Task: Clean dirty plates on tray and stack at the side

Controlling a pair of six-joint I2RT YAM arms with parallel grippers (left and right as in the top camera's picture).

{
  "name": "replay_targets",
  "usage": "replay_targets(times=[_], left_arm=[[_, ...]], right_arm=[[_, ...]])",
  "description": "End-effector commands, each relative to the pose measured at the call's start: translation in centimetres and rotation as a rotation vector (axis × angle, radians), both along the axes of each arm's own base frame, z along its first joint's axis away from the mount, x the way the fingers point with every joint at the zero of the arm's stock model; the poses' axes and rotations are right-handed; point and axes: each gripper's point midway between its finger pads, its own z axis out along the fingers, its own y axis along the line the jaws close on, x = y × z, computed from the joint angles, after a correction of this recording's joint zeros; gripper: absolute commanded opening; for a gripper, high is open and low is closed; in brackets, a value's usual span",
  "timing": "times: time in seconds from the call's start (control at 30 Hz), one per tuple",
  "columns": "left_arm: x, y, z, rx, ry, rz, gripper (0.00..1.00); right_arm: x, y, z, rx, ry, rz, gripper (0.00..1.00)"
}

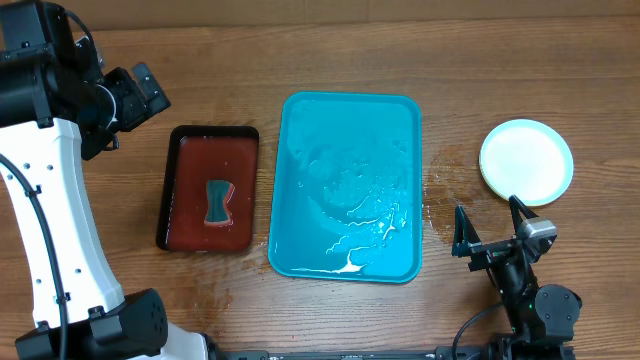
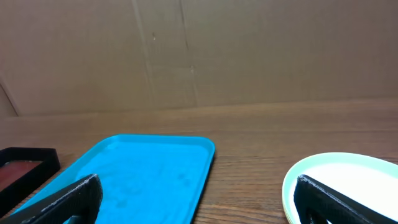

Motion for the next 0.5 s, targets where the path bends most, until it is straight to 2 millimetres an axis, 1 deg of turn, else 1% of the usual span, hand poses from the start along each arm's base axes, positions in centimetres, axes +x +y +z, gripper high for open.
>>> replay_targets(times=[0.0,0.03,0.07,0.13,0.2,0.27,0.3,0.37,0.47], left_arm=[[-0.8,-0.8,2.1,0.046,-0.058,-0.04,1.0],[-1.5,-1.3,2.9,0.061,-0.075,-0.05,1.0],[-1.8,-1.0,3.5,0.098,-0.095,-0.042,1.0],[-2.3,-1.0,5.9,0.154,-0.186,0.011,1.0],[-2.4,-1.6,8.0,0.19,-0.302,0.003,1.0],[-3.2,-2.7,9.7,0.241,-0.435,-0.053,1.0],[-3.6,-3.0,9.9,0.259,-0.489,-0.072,1.0],[-4.5,-3.1,9.5,0.274,-0.553,-0.076,1.0],[-6.2,-3.2,7.0,0.278,-0.618,-0.07,1.0]], right_arm=[[0.0,0.0,-0.1,0.003,-0.008,0.002,1.0],[0.0,0.0,-0.1,0.003,-0.008,0.002,1.0],[0.0,0.0,-0.1,0.003,-0.008,0.002,1.0],[0.0,0.0,-0.1,0.003,-0.008,0.002,1.0],[0.0,0.0,-0.1,0.003,-0.008,0.002,1.0],[0.0,0.0,-0.1,0.003,-0.008,0.002,1.0],[0.0,0.0,-0.1,0.003,-0.008,0.002,1.0],[0.0,0.0,-0.1,0.003,-0.008,0.002,1.0],[0.0,0.0,-0.1,0.003,-0.008,0.002,1.0]])
